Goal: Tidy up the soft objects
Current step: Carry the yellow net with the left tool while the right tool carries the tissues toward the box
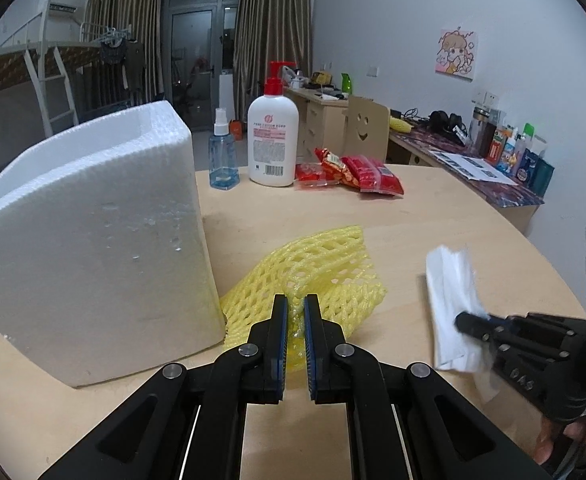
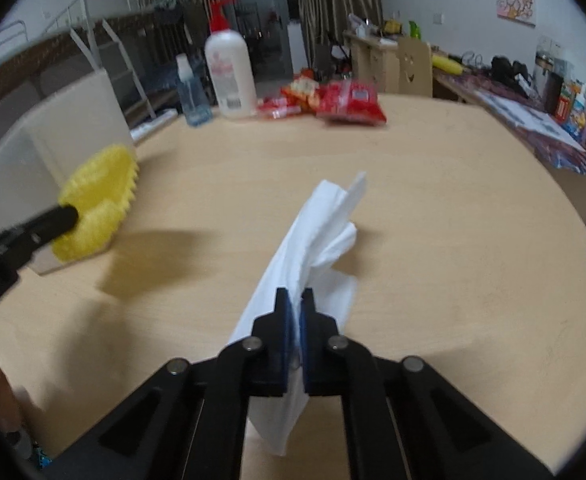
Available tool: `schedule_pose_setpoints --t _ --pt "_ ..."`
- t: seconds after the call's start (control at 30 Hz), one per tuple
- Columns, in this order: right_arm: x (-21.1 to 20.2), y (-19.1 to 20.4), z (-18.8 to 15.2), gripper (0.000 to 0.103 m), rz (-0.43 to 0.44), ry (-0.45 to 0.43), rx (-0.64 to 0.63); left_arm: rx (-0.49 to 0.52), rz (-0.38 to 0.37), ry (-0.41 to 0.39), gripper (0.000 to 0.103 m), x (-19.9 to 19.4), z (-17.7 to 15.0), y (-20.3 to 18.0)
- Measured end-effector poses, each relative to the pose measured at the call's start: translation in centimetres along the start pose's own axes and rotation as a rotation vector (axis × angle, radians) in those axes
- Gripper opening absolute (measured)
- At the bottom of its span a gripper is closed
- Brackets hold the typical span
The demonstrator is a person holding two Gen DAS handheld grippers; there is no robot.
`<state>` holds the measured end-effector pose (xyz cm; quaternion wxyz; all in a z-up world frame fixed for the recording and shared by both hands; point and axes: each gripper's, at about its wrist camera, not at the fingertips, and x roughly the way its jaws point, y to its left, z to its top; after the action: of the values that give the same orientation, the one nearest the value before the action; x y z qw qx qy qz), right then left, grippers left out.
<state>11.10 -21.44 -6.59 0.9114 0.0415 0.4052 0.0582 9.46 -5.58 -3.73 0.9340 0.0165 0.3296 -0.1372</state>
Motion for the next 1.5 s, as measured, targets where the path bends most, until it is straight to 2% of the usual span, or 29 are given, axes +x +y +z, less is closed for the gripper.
schedule_pose_setpoints --t 0.37,0.67,1.07,1.3,1.5 --pt "-7.6 0.6 0.6 0.007 0.018 -0.185 -0.004 0.015 -0.006 -0.105 0.008 -5.3 0.5 -1.5" --pt "-11.4 1.1 -0.2 0.007 0.03 -0.295 -0.012 0.018 -0.006 -0.178 0.008 -9.8 -0.2 -1.8" --pt "-12.9 1.8 -1.5 0.007 0.047 -0.332 -0.026 0.019 0.005 -0.189 0.008 -12.1 -1.8 -1.5" --pt "-12.6 3.5 -1.0 0.007 0.098 -0.338 -0.069 -0.011 0.064 -0.214 0.008 -13.9 -2.4 0.6" --pt "-11.9 6.2 -0.2 0.007 0.177 -0.339 -0.134 -0.037 0.132 -0.226 0.008 -15.3 -3.0 2.7"
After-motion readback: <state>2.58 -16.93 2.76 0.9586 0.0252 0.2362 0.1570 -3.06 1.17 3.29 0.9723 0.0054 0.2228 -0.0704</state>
